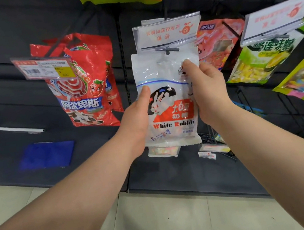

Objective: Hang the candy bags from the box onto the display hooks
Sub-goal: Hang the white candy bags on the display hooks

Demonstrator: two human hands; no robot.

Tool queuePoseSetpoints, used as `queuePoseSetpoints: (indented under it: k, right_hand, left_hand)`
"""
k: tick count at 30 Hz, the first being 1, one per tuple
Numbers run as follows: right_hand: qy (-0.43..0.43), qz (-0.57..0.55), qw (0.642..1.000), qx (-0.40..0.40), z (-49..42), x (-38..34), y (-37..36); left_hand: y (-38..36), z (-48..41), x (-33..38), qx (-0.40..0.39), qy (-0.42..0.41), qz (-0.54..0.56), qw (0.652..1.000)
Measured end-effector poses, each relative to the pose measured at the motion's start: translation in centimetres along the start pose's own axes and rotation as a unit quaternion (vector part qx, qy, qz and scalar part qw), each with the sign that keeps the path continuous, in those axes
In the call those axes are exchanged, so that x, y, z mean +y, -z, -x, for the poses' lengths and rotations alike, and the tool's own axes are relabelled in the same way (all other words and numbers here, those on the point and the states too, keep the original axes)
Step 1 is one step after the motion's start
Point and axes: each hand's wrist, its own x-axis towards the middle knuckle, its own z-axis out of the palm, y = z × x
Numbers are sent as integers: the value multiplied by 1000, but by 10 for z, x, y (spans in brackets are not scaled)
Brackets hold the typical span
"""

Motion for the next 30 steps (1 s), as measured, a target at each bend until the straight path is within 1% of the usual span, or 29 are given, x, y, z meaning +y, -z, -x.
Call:
queuePoseSetpoints:
  k: [3, 7, 15, 20, 26, 30]
  right_hand:
    - [-3, -5, 1000, 14, -4, 1, -4]
    - [-11, -34, 999, 20, -9, 4, -5]
    - [23, -24, 999, 11, -17, 9, -4]
    - [41, -15, 998, 35, -23, 10, -3]
    - [88, 2, 996, -7, -22, 7, -4]
    - [66, -20, 998, -13, -25, 4, -7]
  left_hand:
    - [-2, -4, 5, 9, 7, -14, 1000]
    - [-5, -8, 7, 1, 11, -21, 1000]
    - [-8, -21, 9, 20, -11, -55, 998]
    - [-12, -30, 11, 37, -16, -69, 997]
    - [-8, -31, 5, 27, -22, -39, 999]
    - [-7, -34, 7, 37, -25, -48, 998]
